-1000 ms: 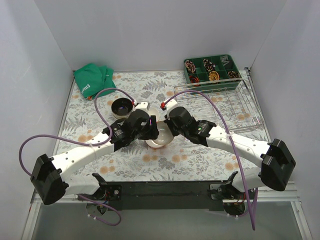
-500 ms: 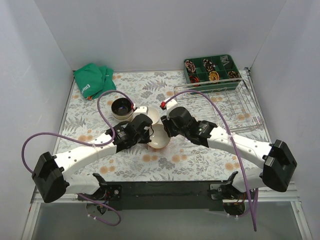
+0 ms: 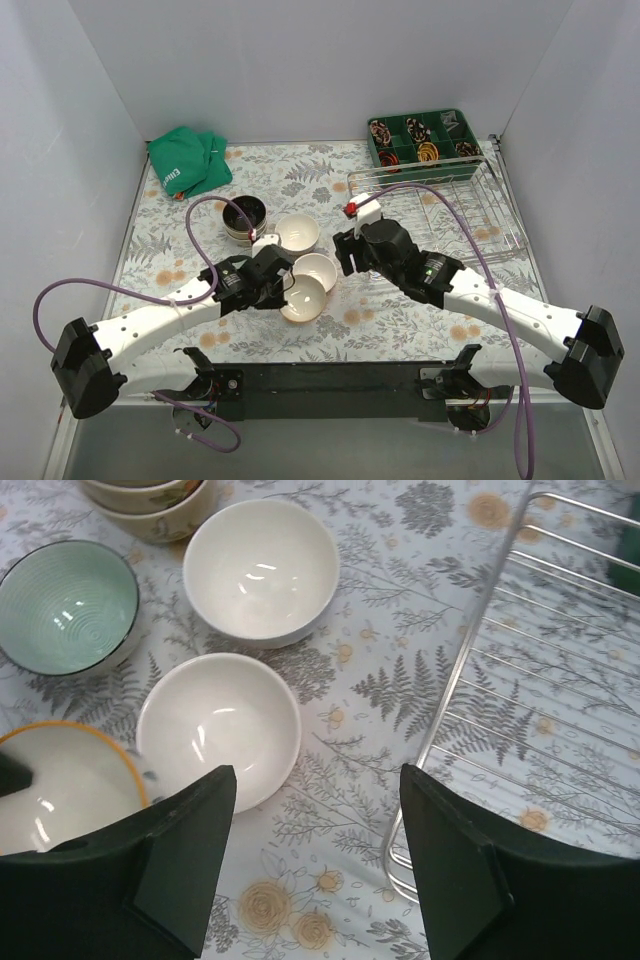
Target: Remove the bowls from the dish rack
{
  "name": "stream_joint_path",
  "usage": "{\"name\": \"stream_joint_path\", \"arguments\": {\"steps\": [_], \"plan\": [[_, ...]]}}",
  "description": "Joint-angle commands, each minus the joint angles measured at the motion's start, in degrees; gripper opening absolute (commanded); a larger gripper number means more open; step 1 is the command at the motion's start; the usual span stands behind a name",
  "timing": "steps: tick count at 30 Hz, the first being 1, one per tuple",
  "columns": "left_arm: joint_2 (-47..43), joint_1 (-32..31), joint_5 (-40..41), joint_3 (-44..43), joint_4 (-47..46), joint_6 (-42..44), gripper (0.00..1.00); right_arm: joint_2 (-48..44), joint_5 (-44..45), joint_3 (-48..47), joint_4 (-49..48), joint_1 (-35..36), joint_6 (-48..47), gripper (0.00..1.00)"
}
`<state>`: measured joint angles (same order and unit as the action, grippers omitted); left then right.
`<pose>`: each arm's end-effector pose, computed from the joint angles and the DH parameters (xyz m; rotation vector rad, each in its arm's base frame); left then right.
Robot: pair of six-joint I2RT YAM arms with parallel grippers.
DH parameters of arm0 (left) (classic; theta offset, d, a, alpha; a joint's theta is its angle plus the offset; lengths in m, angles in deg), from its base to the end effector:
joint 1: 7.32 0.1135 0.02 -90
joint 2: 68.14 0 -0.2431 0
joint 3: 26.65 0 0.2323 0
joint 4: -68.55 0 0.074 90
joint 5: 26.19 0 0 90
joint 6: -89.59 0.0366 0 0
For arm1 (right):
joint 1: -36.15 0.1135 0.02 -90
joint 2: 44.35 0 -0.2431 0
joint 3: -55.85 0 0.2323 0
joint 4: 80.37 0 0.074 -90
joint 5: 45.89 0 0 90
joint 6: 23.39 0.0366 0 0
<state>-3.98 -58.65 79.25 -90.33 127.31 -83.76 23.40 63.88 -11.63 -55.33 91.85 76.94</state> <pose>0.1340 -0.1518 0.2364 -0.8232 2.5118 -0.5325 0.1558 0.2064 0.2910 -0.5662 1.9252 0.3968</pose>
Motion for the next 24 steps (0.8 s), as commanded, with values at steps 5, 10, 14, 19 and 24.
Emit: {"name": "stream_joint_path", "arguments": {"steps": [5, 10, 14, 19, 24], "plan": [[-0.26, -0.08, -5.68, 4.85, 7.89, -4.71, 0.00, -4.90, 7.39, 3.72, -5.84, -1.82, -0.57, 0.74], [-0.62, -0.08, -1.48, 8.45, 4.91, -8.31, 0.00, -6.40, 7.56, 5.66, -8.04, -2.70, -0.48, 0.74], [0.17, -0.08, 2.22, 11.08, 2.18, -10.16, 0.00, -6.84, 7.39, 6.10, -8.39, -3.58, -0.48, 0.74], [-0.09, -0.08, 5.38, 11.62, 0.68, -12.36, 0.17, -8.15, 7.21, 7.51, -9.45, -4.20, -0.48, 0.75], [-3.95, -0.08, 6.88, 11.18, 1.03, -12.89, 0.42, -7.72, 4.85, 7.69, -9.54, -5.60, -0.05, 0.76]]}}
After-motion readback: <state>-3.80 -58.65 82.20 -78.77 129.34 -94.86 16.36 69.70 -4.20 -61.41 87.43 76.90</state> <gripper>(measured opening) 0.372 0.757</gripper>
